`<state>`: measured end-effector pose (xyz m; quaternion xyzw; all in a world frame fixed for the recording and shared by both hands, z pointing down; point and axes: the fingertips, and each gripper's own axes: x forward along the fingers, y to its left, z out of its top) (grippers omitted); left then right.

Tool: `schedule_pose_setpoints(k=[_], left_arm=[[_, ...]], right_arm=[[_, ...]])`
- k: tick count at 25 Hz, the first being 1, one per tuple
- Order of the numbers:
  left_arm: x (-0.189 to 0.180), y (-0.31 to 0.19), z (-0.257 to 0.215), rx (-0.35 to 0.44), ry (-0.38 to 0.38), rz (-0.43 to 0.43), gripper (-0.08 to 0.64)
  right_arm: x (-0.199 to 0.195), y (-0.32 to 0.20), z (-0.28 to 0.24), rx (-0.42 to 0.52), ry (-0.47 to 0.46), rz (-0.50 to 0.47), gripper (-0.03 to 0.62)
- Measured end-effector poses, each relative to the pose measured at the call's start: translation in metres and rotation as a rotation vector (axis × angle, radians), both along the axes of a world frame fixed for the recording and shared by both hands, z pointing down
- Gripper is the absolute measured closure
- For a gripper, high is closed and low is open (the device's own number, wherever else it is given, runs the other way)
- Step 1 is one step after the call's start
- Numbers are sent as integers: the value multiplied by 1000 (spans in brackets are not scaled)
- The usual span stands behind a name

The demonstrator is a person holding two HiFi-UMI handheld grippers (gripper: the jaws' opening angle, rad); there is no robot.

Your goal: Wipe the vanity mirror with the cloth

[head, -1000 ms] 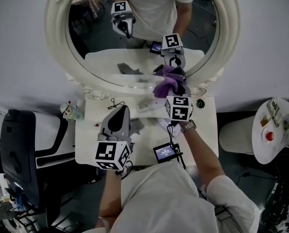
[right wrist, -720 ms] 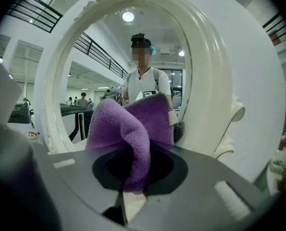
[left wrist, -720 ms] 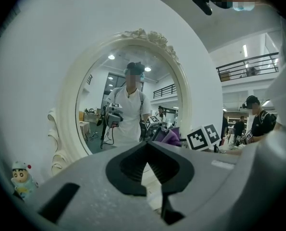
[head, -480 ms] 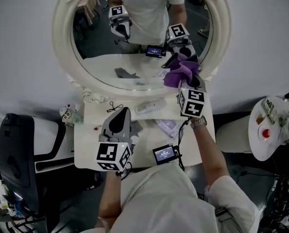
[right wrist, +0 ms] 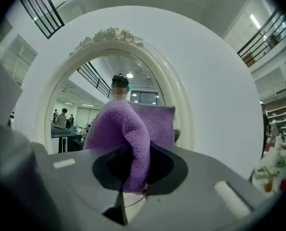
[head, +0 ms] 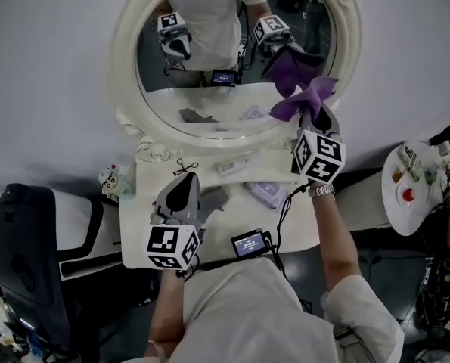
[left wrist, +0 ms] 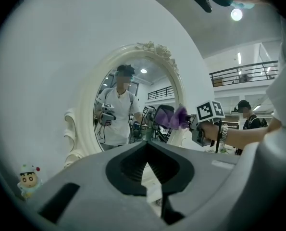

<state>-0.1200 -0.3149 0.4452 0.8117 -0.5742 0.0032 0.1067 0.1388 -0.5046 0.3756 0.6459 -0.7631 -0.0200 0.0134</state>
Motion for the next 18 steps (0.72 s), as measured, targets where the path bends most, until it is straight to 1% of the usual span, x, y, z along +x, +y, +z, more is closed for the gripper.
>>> schedule_pose_setpoints(k=[3, 7, 9, 11, 13, 16, 18], left_arm=[[-14, 13, 4, -2, 13, 37, 558], [-27, 32, 12, 6, 47, 74, 558], [-23, 37, 19, 5, 74, 113, 558], [-16, 43, 27, -10, 99, 148, 558], [-10, 52, 29, -16, 110, 172, 558], [1, 69, 25, 3, 105, 197, 558], [10, 89, 30, 3, 83, 217, 558]], right_arm=[[-12, 37, 7, -14, -43, -4, 531], [-29, 93, 29, -78, -141, -102, 531], [-24, 131, 34, -95, -164, -117, 531], [-15, 169, 38, -108, -166, -113, 531], [-7, 203, 41, -128, -188, -111, 530], [1, 242, 46, -160, -300, -118, 531], [0, 267, 52, -179, -380, -140, 531]])
